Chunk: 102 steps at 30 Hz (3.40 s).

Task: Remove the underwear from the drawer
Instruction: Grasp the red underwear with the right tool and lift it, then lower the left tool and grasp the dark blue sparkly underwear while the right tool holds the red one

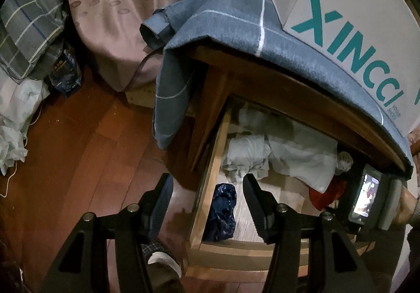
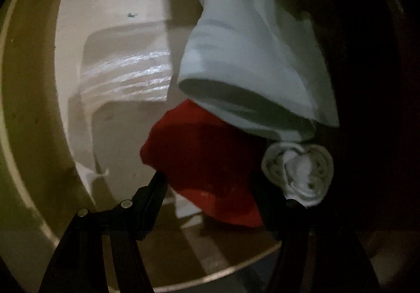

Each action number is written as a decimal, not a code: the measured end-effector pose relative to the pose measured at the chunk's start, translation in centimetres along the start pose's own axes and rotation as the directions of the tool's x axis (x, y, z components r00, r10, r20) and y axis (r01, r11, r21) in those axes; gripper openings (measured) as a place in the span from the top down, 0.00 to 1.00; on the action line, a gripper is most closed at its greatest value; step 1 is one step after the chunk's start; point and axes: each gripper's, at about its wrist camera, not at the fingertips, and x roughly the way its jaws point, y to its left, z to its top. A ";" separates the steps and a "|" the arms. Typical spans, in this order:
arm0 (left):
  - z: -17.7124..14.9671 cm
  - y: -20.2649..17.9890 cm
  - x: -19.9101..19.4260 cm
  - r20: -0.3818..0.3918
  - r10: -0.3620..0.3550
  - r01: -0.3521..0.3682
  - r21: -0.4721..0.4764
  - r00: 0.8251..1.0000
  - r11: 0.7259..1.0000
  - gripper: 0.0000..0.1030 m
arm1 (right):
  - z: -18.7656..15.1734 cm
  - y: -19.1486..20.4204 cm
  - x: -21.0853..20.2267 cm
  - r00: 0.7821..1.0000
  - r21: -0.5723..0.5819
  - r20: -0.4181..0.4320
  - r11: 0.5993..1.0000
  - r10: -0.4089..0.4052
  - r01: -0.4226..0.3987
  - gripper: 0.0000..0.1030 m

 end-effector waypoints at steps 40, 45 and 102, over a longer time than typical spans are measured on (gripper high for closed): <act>-1.2 -2.3 3.7 -0.166 -0.023 0.033 0.059 0.986 0.998 0.45 | -5.2 -1.1 -3.6 0.914 0.652 0.151 0.657 0.377 -0.378 0.65; -1.4 -2.7 4.4 -0.183 -0.006 0.019 0.069 0.983 0.997 0.45 | -8.5 -2.1 -6.0 0.873 0.799 0.364 0.373 0.323 -0.471 0.65; -1.0 -9.9 12.3 -0.527 -0.062 0.236 0.268 0.847 0.934 0.66 | -9.2 -3.1 -7.5 0.840 0.826 0.524 0.157 0.139 -0.541 0.64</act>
